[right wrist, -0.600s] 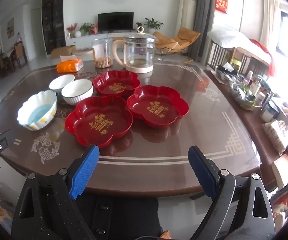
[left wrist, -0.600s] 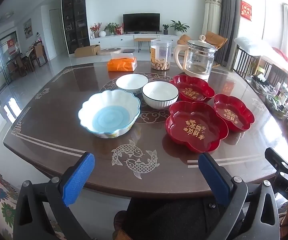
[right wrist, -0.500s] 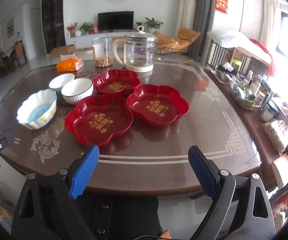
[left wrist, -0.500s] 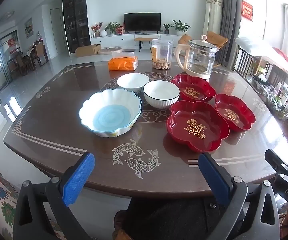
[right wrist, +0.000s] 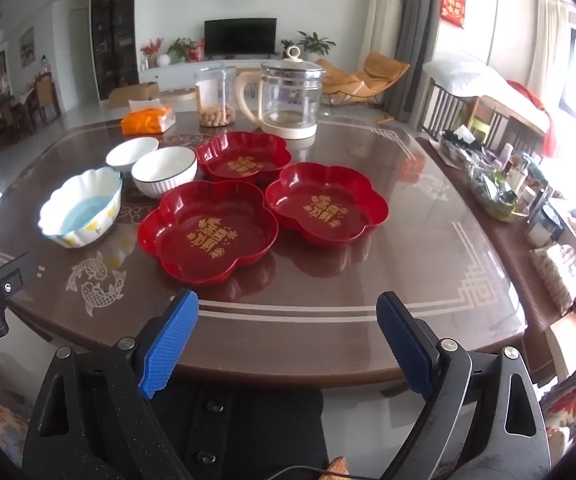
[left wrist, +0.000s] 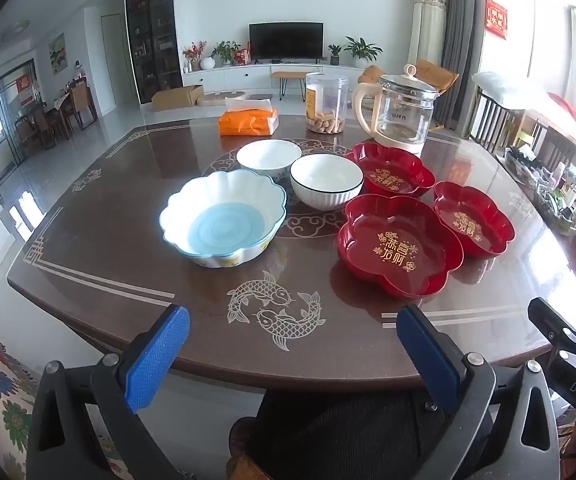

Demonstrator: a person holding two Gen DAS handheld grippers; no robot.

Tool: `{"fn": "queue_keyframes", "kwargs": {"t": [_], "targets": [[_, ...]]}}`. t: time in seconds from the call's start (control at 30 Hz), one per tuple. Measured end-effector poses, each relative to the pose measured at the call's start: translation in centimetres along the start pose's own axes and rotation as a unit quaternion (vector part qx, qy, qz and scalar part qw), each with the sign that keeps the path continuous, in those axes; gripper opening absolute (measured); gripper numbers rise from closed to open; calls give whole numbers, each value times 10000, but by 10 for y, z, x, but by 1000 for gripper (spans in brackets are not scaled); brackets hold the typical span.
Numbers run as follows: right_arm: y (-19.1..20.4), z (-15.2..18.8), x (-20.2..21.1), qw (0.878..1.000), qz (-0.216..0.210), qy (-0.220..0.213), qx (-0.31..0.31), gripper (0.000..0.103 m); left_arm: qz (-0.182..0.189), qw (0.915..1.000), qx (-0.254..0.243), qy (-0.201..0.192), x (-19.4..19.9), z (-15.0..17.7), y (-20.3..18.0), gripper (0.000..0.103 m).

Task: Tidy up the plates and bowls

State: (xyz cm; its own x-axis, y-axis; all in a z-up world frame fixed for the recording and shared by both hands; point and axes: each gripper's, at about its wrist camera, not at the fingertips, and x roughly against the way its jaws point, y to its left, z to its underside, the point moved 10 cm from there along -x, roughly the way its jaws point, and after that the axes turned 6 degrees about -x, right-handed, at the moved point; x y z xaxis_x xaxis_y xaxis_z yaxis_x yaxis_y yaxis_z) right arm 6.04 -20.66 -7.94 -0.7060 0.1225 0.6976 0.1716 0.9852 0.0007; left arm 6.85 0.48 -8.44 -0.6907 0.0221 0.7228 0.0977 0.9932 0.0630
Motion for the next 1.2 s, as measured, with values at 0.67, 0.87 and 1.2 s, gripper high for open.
{"fn": "queue_keyframes", "kwargs": {"t": [0.67, 0.87, 1.2], "targets": [[4, 4, -1, 10000, -25, 31, 31, 92, 17, 10000, 3, 34, -1, 4, -1, 103], [6, 5, 0, 10000, -35, 43, 33, 92, 27, 10000, -6, 33, 0, 5, -2, 103], [7, 7, 1, 9999, -62, 62, 58, 92, 44, 10000, 10, 49, 3, 6, -3, 103]]}}
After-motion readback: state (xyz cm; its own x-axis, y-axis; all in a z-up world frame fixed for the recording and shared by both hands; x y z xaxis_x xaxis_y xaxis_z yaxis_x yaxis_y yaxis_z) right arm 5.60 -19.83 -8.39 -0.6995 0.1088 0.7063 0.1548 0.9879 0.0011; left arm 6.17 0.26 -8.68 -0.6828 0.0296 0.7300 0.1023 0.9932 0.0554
